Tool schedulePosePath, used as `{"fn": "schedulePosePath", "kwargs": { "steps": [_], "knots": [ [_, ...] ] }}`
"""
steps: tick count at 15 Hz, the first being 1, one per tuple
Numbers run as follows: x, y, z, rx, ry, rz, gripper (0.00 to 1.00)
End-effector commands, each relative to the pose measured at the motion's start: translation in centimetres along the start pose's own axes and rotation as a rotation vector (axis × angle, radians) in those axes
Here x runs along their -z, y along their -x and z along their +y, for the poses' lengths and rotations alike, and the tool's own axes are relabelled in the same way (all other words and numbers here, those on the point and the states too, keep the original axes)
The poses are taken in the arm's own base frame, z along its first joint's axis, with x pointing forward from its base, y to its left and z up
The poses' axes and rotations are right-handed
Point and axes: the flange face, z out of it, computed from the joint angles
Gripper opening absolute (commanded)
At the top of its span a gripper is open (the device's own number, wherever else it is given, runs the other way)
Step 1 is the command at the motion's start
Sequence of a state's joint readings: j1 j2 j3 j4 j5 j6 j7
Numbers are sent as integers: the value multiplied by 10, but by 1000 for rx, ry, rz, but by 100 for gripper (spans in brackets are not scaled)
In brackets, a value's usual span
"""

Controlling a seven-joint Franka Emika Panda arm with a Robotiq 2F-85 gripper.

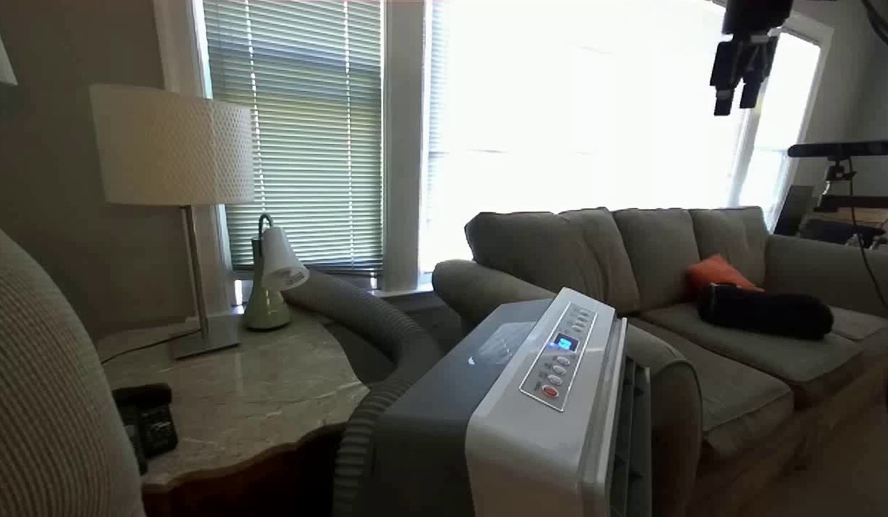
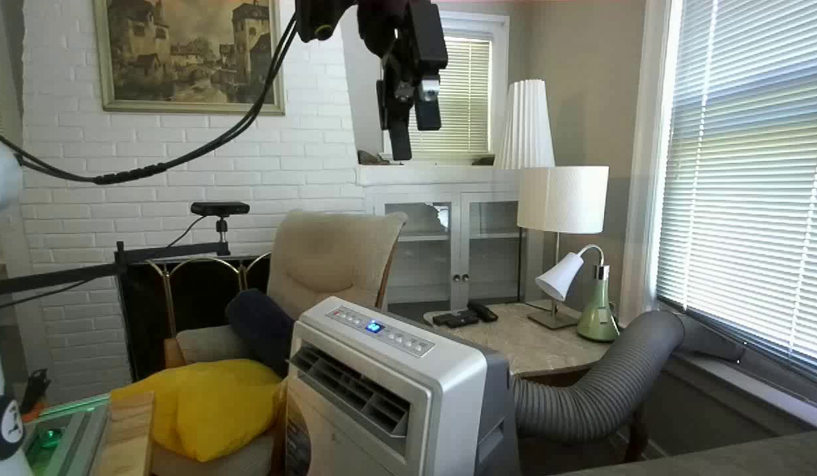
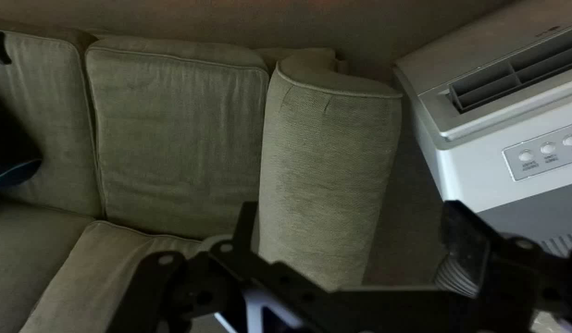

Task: Press the second button from the right on the air conditioner.

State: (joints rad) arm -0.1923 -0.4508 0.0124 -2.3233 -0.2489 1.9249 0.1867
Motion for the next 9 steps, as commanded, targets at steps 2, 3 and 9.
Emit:
{"fn": "schedulePosePath", "kwargs": {
  "steps": [2, 3, 9],
  "knots": [
    [1, 0, 0, 0, 0, -1, 100],
    [1, 0, 0, 0, 0, -1, 100],
    [-7, 2, -21, 10, -14, -57, 100]
  ]
}}
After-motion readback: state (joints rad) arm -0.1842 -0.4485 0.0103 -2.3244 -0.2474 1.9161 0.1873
